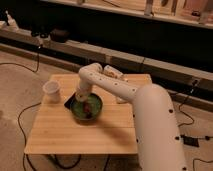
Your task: Push the ceramic bowl across the table
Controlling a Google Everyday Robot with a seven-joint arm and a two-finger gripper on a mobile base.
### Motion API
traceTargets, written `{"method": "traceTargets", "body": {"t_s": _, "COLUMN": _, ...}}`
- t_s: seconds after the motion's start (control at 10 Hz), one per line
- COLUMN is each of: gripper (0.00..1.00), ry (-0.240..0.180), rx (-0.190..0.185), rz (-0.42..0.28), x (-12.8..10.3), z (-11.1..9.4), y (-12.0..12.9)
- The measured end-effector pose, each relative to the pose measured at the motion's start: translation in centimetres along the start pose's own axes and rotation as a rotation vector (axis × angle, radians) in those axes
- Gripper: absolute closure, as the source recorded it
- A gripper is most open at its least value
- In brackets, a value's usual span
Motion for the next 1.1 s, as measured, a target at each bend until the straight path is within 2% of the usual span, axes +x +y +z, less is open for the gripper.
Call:
{"method": "traceTargets", "body": {"t_s": 0.4, "gripper": 1.0, "ry": -0.003, "rx": 0.003, "rz": 0.025, "x": 0.1, "z": 0.2, "y": 0.8}}
{"method": "traceTargets", "body": {"t_s": 1.1, "gripper": 1.0, "ry": 0.041, "rx": 0.026, "rz": 0.006, "x": 4.7, "z": -0.2, "y": -2.6}}
